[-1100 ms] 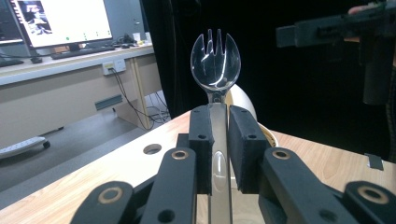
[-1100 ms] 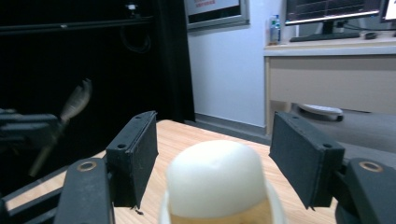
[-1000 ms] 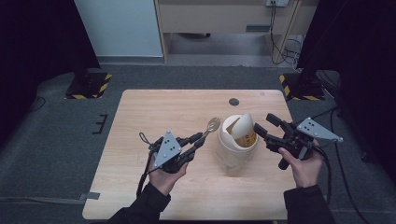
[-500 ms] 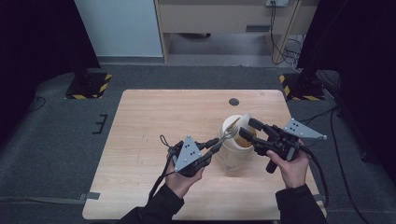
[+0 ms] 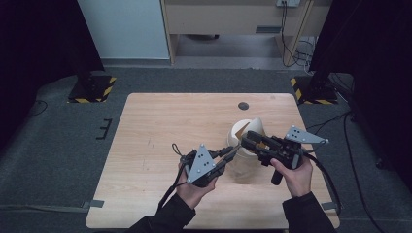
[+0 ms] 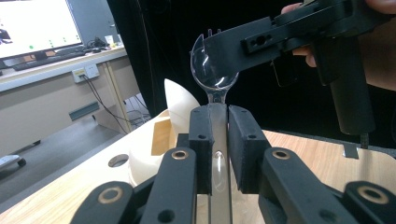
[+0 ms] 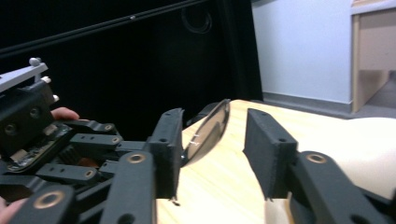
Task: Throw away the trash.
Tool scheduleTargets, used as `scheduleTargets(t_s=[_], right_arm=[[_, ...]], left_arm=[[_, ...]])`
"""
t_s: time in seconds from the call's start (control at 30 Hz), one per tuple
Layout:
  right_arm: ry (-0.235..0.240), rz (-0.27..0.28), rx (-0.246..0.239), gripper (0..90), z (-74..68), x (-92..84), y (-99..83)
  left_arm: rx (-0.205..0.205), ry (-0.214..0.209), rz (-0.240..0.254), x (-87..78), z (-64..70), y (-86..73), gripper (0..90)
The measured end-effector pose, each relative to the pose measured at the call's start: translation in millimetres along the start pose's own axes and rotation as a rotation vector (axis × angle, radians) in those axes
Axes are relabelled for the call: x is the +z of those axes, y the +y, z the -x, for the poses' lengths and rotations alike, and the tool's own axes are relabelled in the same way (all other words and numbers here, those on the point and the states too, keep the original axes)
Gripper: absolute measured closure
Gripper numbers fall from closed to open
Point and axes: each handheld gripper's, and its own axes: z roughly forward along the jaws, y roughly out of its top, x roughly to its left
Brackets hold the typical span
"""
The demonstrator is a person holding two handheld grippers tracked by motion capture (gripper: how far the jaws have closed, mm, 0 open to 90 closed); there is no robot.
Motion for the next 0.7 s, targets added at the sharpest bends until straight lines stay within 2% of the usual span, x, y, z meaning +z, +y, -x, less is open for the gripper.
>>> scheduleTargets(t_s=[0.17, 0.2, 0.23, 0.43, 0.6, 0.67, 0.7], right_arm=[[0.03, 0.0, 0.023, 75.5, -1.4, 0.1, -0.8], [0.039, 0.004, 0.03, 81.2, -1.6, 0.0, -0.7], [0.059, 0.005, 0.044, 82.4, -2.3, -0.5, -0.2], [0.071, 0.008, 0.034, 83.3, -3.5, -2.0, 1.1], [0.057, 0.032, 0.02, 83.3, -2.0, -12.1, 7.3], [0.055, 0.036, 0.017, 83.3, -1.6, -13.8, 8.4], [0.043, 0.043, 0.009, 83.3, -0.8, -17.2, 10.5]], left_arm=[[-0.001, -0.005, -0.007, 1.7, 2.4, -1.3, 79.8], [-0.007, -0.011, -0.009, 2.1, 2.7, -2.2, 79.8], [-0.014, -0.016, -0.006, 2.3, 2.6, -2.7, 79.9], [-0.045, -0.026, -0.006, -4.8, -0.5, -3.7, 79.1], [-0.072, 0.016, -0.04, -30.4, -18.2, -12.7, 73.0], [-0.076, 0.024, -0.05, -34.2, -21.5, -15.3, 69.1], [-0.092, 0.047, -0.076, -45.1, -30.1, -23.5, 66.5]])
